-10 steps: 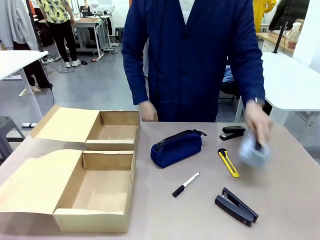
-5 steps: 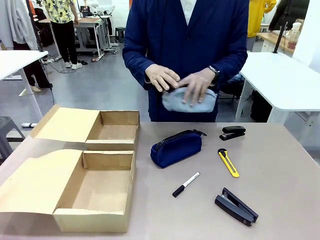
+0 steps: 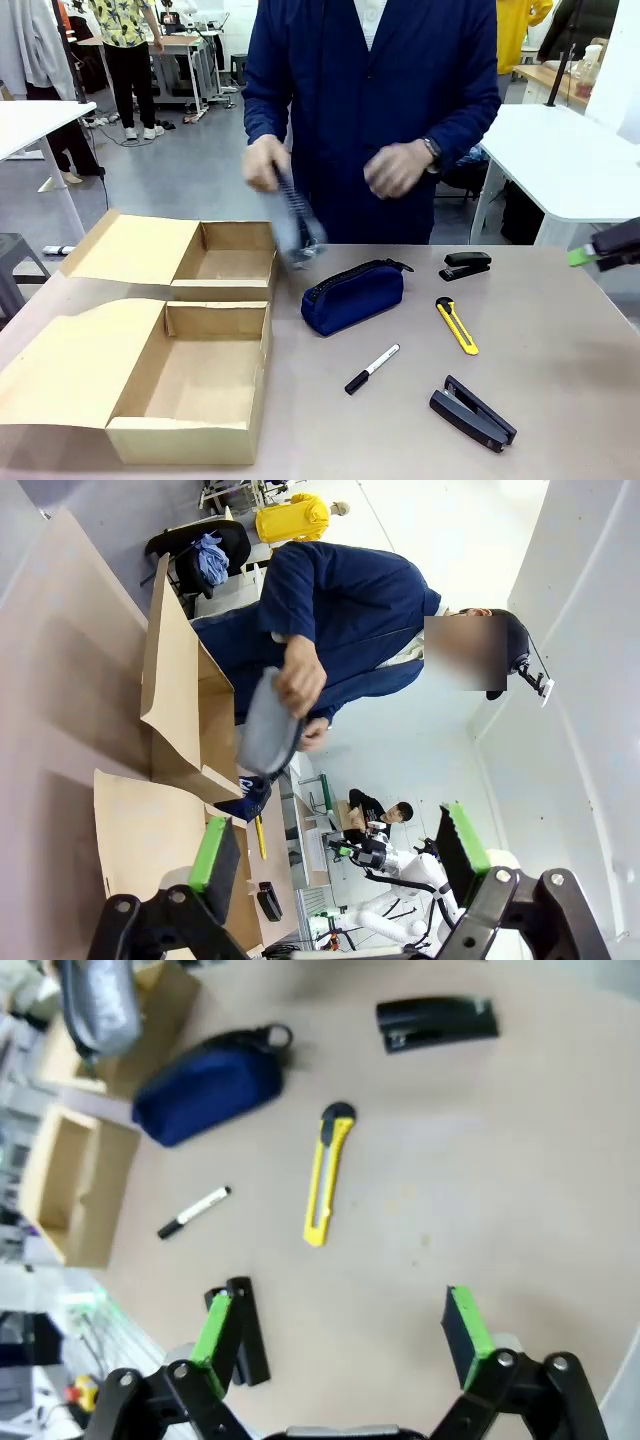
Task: Place items inside the box.
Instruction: Pick up a Pencil pouch or Stapler and place it inside the Mailer Box closest to the robot.
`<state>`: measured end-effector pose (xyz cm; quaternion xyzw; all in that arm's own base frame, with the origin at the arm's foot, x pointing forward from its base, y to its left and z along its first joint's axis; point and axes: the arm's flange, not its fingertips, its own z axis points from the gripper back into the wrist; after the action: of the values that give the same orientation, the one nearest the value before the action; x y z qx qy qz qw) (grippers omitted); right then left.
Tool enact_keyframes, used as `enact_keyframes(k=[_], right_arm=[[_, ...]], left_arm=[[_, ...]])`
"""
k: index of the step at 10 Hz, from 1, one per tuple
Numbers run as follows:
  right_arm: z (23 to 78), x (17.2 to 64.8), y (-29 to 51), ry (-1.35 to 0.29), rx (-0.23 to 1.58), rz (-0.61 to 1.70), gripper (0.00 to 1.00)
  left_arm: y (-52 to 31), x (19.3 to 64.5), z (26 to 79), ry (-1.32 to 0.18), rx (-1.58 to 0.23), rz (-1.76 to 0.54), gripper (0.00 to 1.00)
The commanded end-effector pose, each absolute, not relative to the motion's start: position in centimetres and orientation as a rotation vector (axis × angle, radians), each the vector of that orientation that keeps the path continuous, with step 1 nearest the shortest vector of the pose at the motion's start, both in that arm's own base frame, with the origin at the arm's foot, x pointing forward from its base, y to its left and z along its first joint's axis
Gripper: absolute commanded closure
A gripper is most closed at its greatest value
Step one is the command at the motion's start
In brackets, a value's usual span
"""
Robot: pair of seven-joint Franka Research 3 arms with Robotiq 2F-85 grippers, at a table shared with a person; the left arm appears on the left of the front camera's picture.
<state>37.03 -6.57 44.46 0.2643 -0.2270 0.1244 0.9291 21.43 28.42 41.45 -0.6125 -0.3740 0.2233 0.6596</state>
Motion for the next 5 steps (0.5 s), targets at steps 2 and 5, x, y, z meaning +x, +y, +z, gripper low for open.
enact_keyframes(k=[2, 5], right_arm=[[45.0, 34.7, -10.3, -0.461, 0.620, 0.179, 0.00], [43.5, 46.2, -7.9, -0.555, 0.572, 0.740, 0.00]], left_arm=[[28.4, 21.4, 41.6, -0.879, -1.394, 0.491, 0.00], [28.4, 21.4, 41.6, -0.879, -1.394, 0.491, 0.00]])
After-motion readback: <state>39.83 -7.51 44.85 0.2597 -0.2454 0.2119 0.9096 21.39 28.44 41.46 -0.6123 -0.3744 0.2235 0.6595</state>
